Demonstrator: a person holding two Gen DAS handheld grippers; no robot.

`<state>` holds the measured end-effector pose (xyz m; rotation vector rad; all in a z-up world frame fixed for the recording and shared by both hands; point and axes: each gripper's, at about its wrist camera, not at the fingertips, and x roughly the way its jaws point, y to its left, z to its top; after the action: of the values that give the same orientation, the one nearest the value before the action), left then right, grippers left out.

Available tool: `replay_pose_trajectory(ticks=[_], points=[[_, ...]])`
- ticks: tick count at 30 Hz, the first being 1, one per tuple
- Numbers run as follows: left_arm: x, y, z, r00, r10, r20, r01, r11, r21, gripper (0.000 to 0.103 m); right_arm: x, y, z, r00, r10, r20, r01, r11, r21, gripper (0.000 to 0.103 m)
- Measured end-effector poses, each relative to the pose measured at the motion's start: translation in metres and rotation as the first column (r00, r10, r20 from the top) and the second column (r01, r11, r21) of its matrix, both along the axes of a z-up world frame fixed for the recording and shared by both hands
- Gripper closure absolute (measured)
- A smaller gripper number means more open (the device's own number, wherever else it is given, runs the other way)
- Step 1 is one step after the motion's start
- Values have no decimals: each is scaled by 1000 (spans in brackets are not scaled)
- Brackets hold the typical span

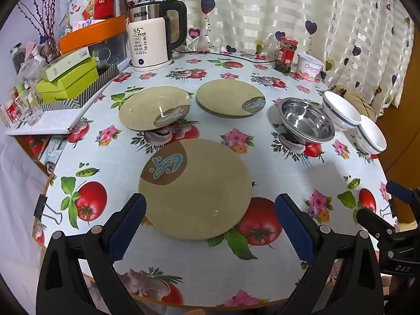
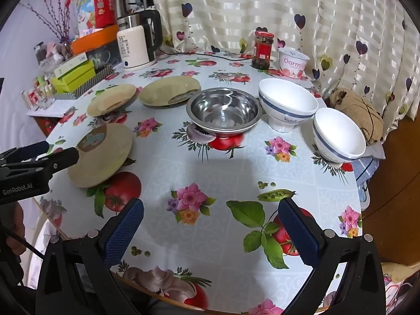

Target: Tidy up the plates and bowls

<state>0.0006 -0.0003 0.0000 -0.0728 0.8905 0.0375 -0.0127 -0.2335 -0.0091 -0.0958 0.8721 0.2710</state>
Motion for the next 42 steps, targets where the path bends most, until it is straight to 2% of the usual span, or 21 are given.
replay_pose_trajectory(ticks=[13,22,42], points=[[0,6,1,1000,5,-6,-5,1000,1,4,3,3,-1,1000,1,-7,-1,1000,0,0],[-2,2,1,1000,2,-9,-2,998,64,4,3,2,-1,1000,1,-7,-1,1000,0,0],[-2,3,1,1000,9,-17,-8,999,49,4,2,1,3,1000,10,5,-10,1000,22,0]])
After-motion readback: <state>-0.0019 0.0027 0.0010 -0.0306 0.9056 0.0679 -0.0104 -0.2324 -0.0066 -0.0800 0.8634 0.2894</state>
